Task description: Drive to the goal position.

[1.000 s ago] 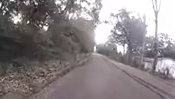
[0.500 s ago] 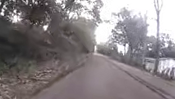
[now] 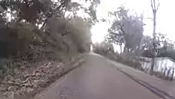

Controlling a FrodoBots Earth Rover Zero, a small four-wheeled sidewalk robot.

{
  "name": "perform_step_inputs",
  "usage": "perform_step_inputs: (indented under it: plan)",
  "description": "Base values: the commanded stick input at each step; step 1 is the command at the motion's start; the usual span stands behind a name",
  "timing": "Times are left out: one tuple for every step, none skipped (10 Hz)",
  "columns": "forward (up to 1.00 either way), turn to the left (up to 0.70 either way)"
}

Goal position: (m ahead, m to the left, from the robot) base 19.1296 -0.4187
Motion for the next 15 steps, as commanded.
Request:
perform_step_inputs:
  plan:
    - [0.70, 0.01]
    - [0.70, 0.01]
    - [0.70, 0.01]
    - [0.70, 0.01]
    - [0.70, 0.01]
    - [0.70, 0.01]
    - [0.70, 0.01]
    - [0.70, 0.01]
    - [0.70, 0.01]
    - [0.70, 0.01]
    - [0.70, 0.01]
    - [0.70, 0.01]
    - [0.70, 0.01]
    - [0.70, 0.01]
    - [0.70, 0.01]
